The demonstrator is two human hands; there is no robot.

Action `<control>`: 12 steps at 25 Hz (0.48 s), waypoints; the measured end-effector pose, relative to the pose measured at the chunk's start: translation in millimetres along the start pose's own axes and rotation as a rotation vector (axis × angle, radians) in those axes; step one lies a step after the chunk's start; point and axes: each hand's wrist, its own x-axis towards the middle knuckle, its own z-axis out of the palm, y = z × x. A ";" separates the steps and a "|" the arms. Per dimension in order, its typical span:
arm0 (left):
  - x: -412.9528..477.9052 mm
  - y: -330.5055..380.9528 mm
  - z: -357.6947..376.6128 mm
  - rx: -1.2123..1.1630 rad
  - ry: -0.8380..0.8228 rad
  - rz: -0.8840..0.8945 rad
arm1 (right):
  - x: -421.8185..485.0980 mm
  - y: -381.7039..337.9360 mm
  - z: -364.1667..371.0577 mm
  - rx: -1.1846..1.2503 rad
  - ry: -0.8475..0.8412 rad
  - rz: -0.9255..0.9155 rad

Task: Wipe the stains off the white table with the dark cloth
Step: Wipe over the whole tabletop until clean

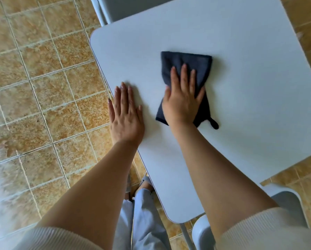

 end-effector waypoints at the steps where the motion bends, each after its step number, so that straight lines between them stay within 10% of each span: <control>1: -0.4 -0.6 0.4 -0.015 -0.002 0.002 | -8.5 -10.7 2.2 0.018 -0.008 -0.061; 8: -13.3 -19.7 -9.9 -0.017 -0.043 0.120 | -129.8 20.5 -39.4 -0.021 -0.166 -0.216; 12: -35.8 -24.1 -14.5 0.021 -0.062 0.168 | -164.0 62.6 -55.0 -0.116 -0.123 0.074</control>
